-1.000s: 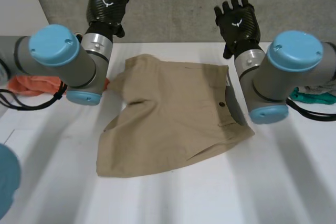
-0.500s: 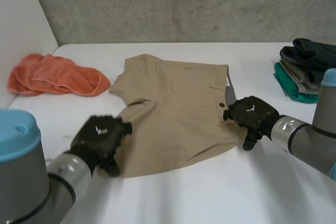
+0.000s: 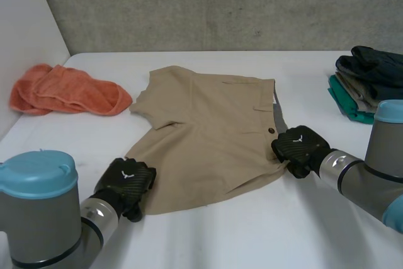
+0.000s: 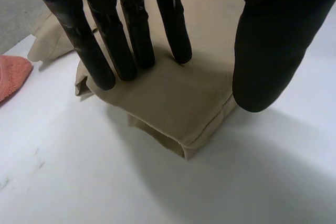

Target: Fold the laundry.

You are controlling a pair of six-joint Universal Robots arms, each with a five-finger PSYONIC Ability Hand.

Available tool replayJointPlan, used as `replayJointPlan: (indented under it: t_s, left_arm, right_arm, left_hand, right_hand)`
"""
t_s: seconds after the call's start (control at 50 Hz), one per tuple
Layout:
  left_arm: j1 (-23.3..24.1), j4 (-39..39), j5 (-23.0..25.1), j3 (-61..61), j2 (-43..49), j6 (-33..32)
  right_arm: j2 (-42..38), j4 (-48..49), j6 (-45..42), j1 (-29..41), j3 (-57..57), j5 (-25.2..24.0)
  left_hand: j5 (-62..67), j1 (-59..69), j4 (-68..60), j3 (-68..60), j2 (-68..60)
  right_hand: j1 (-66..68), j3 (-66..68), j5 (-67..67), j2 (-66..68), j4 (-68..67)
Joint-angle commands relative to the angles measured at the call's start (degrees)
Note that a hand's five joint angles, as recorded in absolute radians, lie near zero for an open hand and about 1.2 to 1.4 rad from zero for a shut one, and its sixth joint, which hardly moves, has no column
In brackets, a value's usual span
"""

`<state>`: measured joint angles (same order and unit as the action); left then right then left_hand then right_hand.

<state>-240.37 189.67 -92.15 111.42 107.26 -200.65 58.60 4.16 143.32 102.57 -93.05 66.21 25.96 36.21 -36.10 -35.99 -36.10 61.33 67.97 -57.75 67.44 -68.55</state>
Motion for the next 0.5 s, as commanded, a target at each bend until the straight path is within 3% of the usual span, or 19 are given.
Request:
replayJointPlan:
  t_s: [0.02,0.08,0.14,0.24,0.32,0.4,0.5]
  left_arm:
    - [-0.2,2.7,-0.1,-0.3,0.8,-1.8]
    - [-0.2,4.9,-0.1,-0.5,1.0,-2.1]
    - [-0.2,4.9,-0.2,-0.7,2.1,-4.6]
    - [0.3,4.6,-0.6,-0.3,3.0,-10.2]
    - [0.2,2.3,-0.5,0.1,0.3,-10.5]
    - [0.7,-9.3,0.0,0.2,-7.6,-8.9]
    - [3.6,-26.9,2.8,-0.4,-15.0,-3.9]
  right_arm:
    - [0.2,0.1,1.3,-0.1,0.2,1.5]
    - [1.7,-0.3,1.3,-0.1,-0.1,2.7]
    - [4.0,-0.8,1.3,-0.1,-1.2,3.9]
    - [7.3,-3.9,0.6,-0.2,-3.7,5.2]
    - [12.8,-8.4,0.4,-0.2,-5.6,5.2]
    - [17.7,-15.0,-0.2,-0.3,-6.8,5.5]
    - [25.9,-32.4,-10.2,-0.9,-9.3,6.5]
  left_hand:
    - [15.8,15.5,-15.6,-15.8,-15.6]
    - [35.9,35.7,-35.8,-35.9,-35.8]
    - [44.0,43.8,-43.9,-44.0,-43.9]
    - [44.0,43.8,-43.9,-44.0,-43.9]
    - [44.0,43.8,-43.9,-44.0,-43.9]
    - [44.0,43.8,-43.9,-44.0,-43.9]
    - [44.0,43.8,-43.9,-44.0,-43.9]
  right_hand:
    - [18.7,12.0,-12.2,12.6,-11.5]
    - [18.7,12.0,-12.2,12.6,-11.5]
    - [18.7,12.0,-12.2,12.6,-11.5]
    - [18.7,12.0,-12.2,12.6,-11.5]
    - [18.7,12.0,-12.2,12.6,-11.5]
    - [18.7,12.0,-12.2,12.6,-11.5]
    - [18.7,12.0,-12.2,12.6,-11.5]
